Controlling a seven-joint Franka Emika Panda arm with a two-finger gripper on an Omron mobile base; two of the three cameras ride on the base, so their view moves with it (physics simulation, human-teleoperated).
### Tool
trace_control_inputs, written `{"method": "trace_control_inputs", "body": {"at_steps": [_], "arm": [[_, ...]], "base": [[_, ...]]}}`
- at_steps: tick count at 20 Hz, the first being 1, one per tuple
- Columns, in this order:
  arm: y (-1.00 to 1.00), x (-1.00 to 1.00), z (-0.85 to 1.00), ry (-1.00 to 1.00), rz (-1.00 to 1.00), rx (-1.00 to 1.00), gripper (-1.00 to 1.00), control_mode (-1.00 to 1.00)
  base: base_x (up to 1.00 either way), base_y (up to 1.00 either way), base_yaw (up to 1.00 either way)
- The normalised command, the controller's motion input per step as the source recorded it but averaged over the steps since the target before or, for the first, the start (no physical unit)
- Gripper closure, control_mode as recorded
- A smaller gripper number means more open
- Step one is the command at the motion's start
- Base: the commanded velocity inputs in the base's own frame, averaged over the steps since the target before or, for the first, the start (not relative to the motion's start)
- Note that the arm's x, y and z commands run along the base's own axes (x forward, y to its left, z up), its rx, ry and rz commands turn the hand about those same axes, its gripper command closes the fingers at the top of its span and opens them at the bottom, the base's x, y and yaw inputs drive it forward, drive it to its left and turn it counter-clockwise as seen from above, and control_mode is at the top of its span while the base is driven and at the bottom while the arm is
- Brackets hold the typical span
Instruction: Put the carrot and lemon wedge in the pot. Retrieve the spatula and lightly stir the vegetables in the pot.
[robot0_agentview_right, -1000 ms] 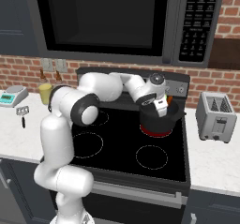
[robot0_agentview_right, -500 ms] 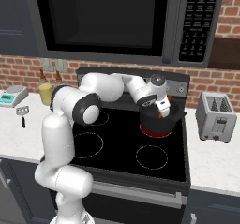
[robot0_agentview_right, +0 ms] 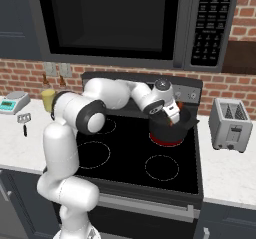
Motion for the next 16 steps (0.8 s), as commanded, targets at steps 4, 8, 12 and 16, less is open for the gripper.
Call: {"method": "trace_control_inputs", "body": {"at_steps": [4,8,12,16], "arm": [[0.02,0.00,0.00,0.02,0.02,-0.06,-1.00,-1.00],[0.00,0.00,0.00,0.00,0.02,-0.04,-1.00,-1.00],[-0.02,-0.38,0.11,0.00,0.01,-0.01,-1.00,-1.00],[0.00,-0.76,0.49,0.00,0.03,0.00,-1.00,-1.00]], "base": [[0.00,0.00,0.00],[0.00,0.00,0.00],[0.00,0.00,0.00],[0.00,0.00,0.00]]}}
